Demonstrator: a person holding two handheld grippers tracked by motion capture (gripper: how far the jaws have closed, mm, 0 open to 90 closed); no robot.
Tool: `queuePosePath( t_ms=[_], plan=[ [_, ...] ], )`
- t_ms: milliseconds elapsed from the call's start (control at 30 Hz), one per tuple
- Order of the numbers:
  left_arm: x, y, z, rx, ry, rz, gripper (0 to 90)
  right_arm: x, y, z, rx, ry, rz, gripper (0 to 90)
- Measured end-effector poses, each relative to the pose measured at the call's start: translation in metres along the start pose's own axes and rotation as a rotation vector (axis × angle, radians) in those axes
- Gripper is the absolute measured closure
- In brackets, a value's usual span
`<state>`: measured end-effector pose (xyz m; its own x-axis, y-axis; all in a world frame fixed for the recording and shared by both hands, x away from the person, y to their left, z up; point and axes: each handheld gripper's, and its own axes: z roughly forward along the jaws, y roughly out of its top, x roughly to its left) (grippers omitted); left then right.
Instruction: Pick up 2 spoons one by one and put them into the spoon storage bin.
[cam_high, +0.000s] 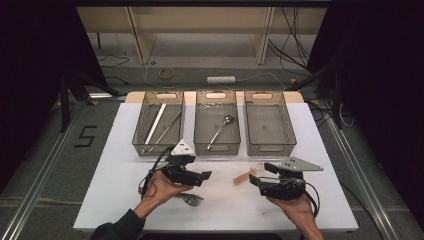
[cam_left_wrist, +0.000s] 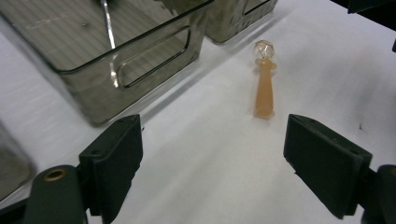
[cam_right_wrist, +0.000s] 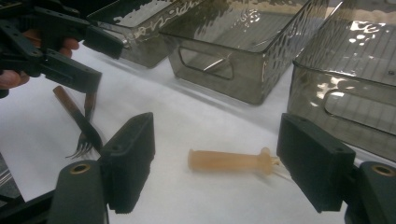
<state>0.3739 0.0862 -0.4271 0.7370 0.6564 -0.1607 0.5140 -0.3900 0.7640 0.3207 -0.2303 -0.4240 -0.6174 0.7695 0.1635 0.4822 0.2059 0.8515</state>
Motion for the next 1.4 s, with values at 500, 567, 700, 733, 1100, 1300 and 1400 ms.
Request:
queuePosePath(
  t_ms=[500,567,700,733,1100,1300,1400],
  plan=[
    [-0.019,0.025,0.045,0.046,-0.048,0.046,19.3,-0.004,-0.007,-0.015,-0.024,-0.016,0.009,28.9],
    [-0.02,0.025,0.049,0.059,-0.048,0.055,19.3,-0.005,-0.007,-0.015,-0.024,-0.015,0.012,28.9],
    [-0.021,0.027,0.056,0.071,-0.048,0.052,19.4,-0.004,-0.007,-0.015,-0.022,-0.014,0.011,28.9],
    [-0.021,0.028,0.058,0.072,-0.047,0.052,19.6,-0.004,-0.007,-0.015,-0.022,-0.015,0.011,28.9],
    [-0.032,0.032,0.081,0.11,-0.068,0.079,23.6,-0.004,-0.007,-0.015,-0.023,-0.014,0.012,28.9],
    [-0.037,0.034,0.091,0.125,-0.061,0.103,28.5,-0.005,-0.007,-0.015,-0.019,-0.014,0.014,28.9],
    [-0.04,0.034,0.097,0.151,-0.074,0.099,31.4,-0.005,-0.007,-0.015,-0.02,-0.012,0.012,28.9]
  ],
)
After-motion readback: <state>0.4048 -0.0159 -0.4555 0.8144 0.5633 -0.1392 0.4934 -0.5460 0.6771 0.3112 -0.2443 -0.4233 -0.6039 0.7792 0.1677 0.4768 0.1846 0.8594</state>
